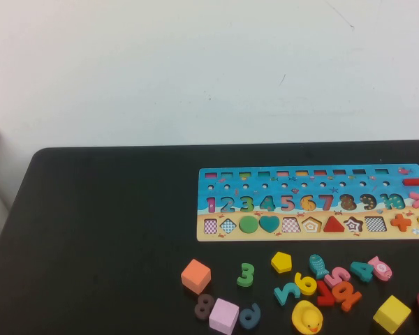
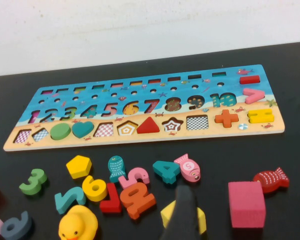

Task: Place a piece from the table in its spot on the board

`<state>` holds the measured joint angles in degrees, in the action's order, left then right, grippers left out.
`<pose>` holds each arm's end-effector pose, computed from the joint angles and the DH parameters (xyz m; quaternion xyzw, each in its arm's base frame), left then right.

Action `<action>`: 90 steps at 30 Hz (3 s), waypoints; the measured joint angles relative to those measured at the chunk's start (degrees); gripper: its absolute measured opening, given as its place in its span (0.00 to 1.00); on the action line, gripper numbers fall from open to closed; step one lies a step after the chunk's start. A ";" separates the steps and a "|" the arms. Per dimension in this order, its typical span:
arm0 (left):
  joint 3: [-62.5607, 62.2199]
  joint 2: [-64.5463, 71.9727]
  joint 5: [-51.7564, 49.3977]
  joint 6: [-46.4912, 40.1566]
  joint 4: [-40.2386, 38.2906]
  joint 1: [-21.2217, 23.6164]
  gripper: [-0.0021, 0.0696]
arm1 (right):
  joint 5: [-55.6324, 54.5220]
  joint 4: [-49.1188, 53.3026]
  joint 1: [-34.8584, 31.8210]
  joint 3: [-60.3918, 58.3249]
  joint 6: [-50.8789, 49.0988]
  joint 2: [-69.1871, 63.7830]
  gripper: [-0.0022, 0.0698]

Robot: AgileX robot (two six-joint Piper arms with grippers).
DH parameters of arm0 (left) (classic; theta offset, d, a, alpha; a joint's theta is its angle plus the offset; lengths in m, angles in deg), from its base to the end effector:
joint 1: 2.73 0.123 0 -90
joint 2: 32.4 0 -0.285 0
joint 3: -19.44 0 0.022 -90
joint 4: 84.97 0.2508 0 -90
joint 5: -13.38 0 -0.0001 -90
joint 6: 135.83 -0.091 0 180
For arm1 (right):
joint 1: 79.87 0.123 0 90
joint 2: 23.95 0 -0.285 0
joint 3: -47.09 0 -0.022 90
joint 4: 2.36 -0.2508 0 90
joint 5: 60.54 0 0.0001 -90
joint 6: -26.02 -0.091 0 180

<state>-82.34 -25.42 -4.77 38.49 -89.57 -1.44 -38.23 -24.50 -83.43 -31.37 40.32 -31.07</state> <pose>0.0537 -0.0011 0.1795 0.0079 0.7841 0.0043 0.6205 0.0526 0.0098 0.1741 0.0260 0.7994 0.0718 0.5960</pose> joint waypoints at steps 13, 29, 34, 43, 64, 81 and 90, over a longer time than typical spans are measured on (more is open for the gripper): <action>0.00 0.00 0.00 0.14 0.00 0.00 0.03 | 0.00 0.00 0.00 0.00 -0.03 0.00 0.85; 0.00 0.00 0.00 0.14 0.00 0.00 0.03 | 0.00 0.00 0.00 0.00 -0.03 0.00 0.85; 0.00 0.00 0.00 0.14 0.00 0.00 0.03 | 0.00 0.00 0.00 0.00 -0.03 0.00 0.85; 0.00 0.00 1.49 -0.43 2.36 0.00 0.03 | 0.00 0.00 0.00 0.00 -0.03 0.00 0.85; 0.12 0.00 14.78 23.33 -48.52 -0.42 0.03 | 0.00 0.00 0.00 0.00 -0.03 0.00 0.85; -16.87 15.70 -5.58 -18.32 -47.65 -0.42 0.03 | 0.00 0.00 0.00 0.00 -0.03 0.00 0.85; -34.98 39.38 -18.84 -42.55 -44.77 -0.42 0.03 | 0.00 0.00 0.00 0.00 -0.03 0.00 0.85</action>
<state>-117.31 13.96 -23.60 -4.06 -134.34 -1.87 -38.23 -24.50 -83.43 -31.37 40.28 -31.07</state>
